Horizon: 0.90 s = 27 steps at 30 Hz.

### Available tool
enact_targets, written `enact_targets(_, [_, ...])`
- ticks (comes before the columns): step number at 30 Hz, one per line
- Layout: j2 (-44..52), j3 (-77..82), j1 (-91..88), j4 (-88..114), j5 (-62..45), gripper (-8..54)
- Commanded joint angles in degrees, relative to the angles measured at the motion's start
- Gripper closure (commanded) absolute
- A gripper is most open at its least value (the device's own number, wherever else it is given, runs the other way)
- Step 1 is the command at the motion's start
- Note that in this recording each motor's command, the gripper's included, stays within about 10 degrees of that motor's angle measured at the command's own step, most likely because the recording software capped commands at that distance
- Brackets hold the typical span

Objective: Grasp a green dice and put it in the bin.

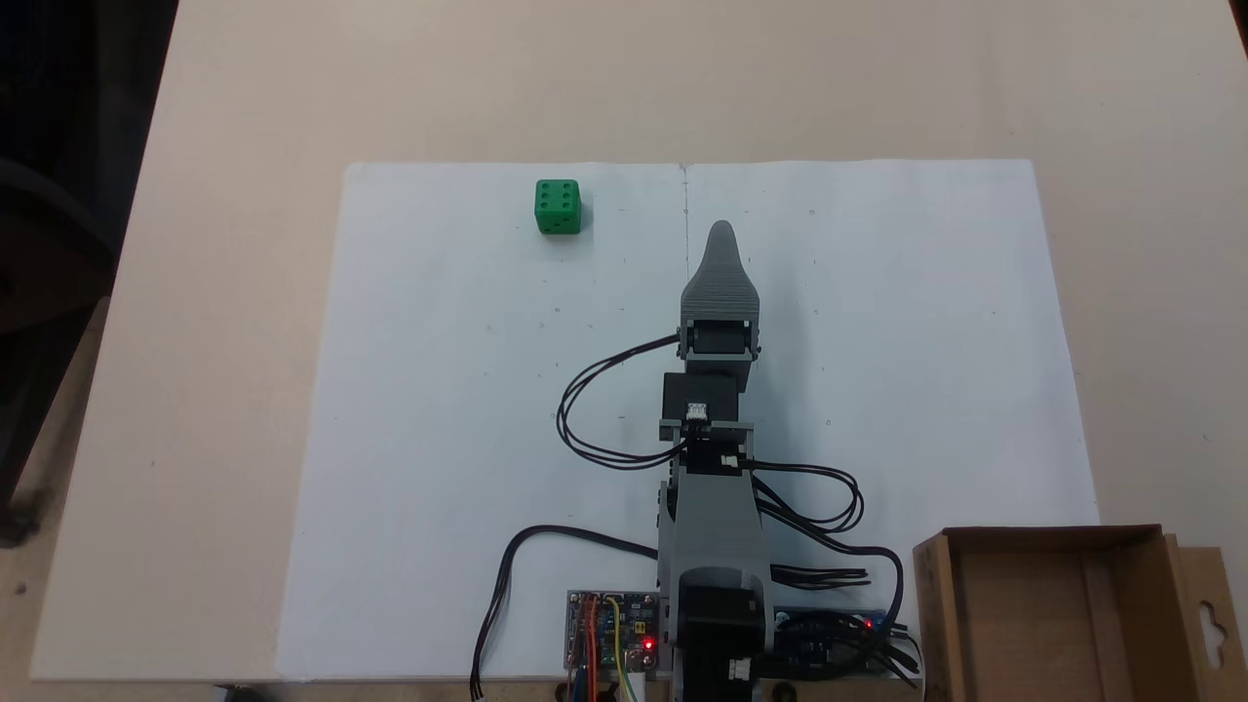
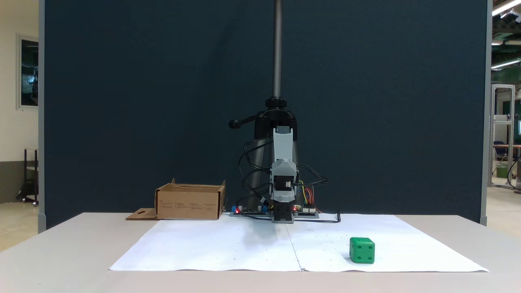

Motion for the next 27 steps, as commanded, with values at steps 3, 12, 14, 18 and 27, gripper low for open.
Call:
enact_targets(3, [5.80, 3.69, 0.00, -0.44, -4.75, 1.8])
enact_targets(12, [5.98, 0.44, -0.18, -2.20, -4.83, 2.6])
enact_targets(14, [5.89, -2.46, -0.35, -1.41, -4.83, 3.2])
enact_targets(18, [5.71, -11.95, -2.20, 12.72, -4.75, 4.0])
enact_targets(27, [5.36, -30.67, -12.48, 47.18, -4.75, 3.9])
